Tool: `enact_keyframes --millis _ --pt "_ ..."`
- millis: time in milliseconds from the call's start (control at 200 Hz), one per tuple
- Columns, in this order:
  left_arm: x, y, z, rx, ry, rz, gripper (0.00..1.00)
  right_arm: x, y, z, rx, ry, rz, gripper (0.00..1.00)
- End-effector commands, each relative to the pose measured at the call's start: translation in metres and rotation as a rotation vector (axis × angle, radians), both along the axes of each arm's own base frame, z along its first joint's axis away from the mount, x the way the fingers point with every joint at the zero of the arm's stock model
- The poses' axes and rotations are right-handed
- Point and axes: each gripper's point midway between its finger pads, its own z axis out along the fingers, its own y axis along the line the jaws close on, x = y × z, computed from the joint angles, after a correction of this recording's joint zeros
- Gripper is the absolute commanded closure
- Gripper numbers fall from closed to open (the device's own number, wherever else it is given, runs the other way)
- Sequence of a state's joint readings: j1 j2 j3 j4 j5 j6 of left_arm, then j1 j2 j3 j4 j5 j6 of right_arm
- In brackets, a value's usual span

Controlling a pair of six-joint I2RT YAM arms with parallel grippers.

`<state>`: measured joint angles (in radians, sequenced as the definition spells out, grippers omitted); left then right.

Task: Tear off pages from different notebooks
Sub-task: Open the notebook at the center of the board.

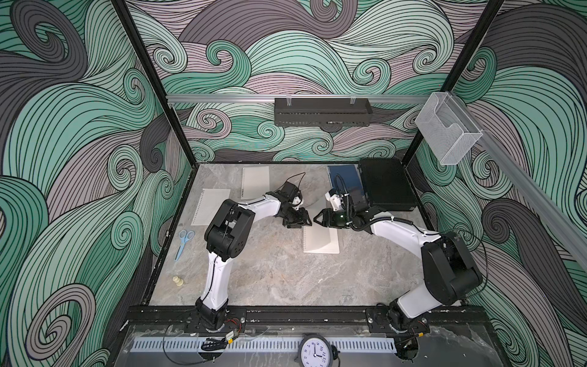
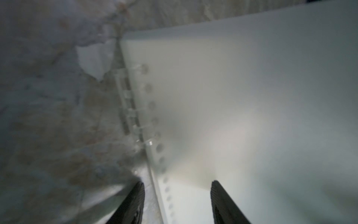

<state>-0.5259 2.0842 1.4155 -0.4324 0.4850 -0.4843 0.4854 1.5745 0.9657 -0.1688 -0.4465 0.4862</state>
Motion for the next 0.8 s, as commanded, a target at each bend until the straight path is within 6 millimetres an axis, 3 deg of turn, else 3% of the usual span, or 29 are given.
enact_keyframes --millis 0,235,490,615,796 --pt "-0.002 0.046 -0.004 0.127 0.019 0.056 0.45 0.008 0.014 0.025 0.006 -0.082 -0.014 0.48" --pt "0.006 0.103 0.015 0.188 -0.025 0.157 0.45 0.002 0.057 0.041 0.061 -0.117 0.072 0.46" --pt "0.005 0.146 0.025 0.281 -0.054 0.237 0.44 -0.009 0.104 0.038 0.074 -0.111 0.186 0.46" --pt "0.003 0.155 0.025 0.287 -0.055 0.256 0.44 -0.014 0.118 0.033 0.076 -0.1 0.225 0.46" --pt "0.002 0.156 0.024 0.286 -0.049 0.256 0.44 -0.014 0.119 0.033 0.068 -0.106 0.23 0.46"
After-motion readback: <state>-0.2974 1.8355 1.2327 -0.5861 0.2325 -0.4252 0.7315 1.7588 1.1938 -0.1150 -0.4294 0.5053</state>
